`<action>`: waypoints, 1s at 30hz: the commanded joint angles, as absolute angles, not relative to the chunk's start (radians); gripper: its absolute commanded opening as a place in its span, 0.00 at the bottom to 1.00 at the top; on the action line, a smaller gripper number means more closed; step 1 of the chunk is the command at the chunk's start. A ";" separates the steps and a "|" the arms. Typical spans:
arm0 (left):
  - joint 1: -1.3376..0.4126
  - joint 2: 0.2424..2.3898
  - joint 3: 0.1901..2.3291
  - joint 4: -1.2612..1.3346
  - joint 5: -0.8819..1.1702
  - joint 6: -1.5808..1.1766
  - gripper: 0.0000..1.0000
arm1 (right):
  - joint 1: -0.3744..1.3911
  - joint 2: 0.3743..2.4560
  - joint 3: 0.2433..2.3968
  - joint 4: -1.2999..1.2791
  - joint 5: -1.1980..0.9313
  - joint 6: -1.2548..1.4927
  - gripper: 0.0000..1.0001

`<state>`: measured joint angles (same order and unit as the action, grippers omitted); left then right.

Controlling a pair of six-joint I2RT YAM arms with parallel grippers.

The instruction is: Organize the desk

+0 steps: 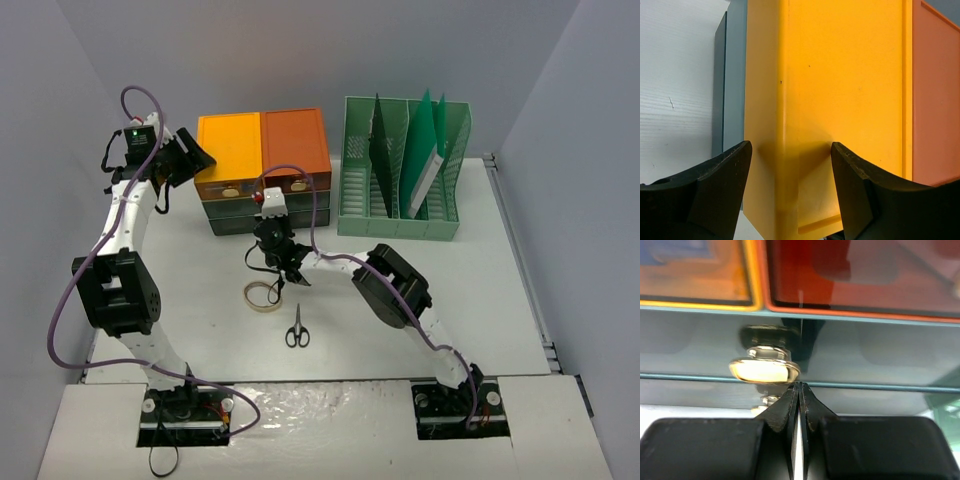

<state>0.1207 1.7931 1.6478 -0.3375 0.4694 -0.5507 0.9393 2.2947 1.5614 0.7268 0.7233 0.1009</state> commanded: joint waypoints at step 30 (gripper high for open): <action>0.111 1.787 1.598 -0.502 0.376 -0.452 0.60 | 0.919 2.219 1.739 0.641 0.570 0.344 0.54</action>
